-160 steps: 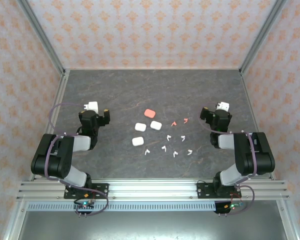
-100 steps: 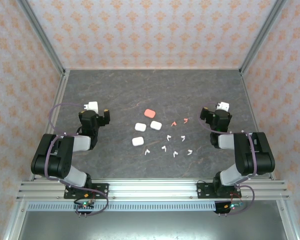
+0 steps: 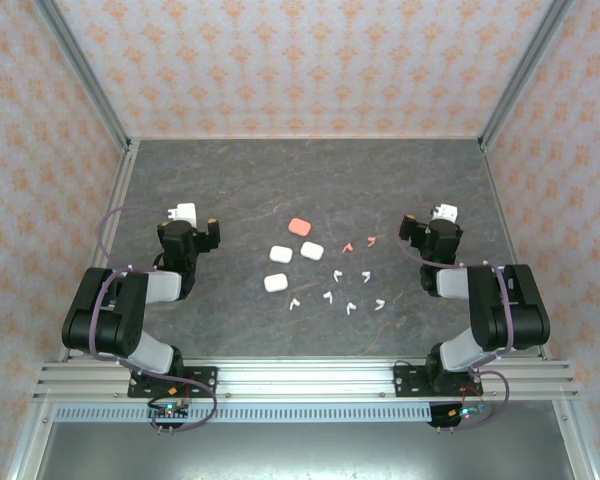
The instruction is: Insert the wireless bluetooth earbuds into the charging case
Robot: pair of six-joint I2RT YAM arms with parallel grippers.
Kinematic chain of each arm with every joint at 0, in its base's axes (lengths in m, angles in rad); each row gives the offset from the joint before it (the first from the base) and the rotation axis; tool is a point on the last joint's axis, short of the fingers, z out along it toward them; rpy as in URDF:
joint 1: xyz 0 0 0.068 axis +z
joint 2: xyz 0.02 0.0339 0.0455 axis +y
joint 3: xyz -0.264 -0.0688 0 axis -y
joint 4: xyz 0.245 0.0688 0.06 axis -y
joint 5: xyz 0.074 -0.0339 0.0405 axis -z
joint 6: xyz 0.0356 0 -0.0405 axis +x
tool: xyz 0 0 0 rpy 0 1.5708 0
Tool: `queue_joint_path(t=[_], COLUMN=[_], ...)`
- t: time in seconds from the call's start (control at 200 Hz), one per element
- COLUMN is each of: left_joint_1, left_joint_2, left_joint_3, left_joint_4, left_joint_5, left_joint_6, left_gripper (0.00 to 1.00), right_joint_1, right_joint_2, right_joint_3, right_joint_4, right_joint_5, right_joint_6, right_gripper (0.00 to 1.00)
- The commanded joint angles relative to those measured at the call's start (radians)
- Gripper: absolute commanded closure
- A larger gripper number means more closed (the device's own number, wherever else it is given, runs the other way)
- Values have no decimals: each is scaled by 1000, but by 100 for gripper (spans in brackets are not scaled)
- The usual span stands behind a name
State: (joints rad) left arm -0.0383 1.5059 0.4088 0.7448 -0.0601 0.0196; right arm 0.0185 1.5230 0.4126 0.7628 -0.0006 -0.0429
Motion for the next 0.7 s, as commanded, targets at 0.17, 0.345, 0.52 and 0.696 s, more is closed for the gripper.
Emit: queue_joint_path(t=[0.17,0.345,0.52,0.696], left_joint_1=[1,0,-1,-15], left_joint_2=[-158,-229,-251,-268], left_joint_3=[179,366,420,428], left_joint_4=[-375,-700,-819,-862], left_joint_5=[-166,-51,141,354], left_joint_6=[-87,-306,-463,-525], left_gripper=[0,0,0,0], right_joint_1=[-8,-7,44,184], right_joint_2=[-202,-385,-484,-438], right_joint_3=[25,152,247,372], right_joint_4=[-189,-596,-870,-1075], right_joint_5=[21,-11,-113,-118], right_joint_6=[18,104,171,172], right_gripper=[1,1,0,1])
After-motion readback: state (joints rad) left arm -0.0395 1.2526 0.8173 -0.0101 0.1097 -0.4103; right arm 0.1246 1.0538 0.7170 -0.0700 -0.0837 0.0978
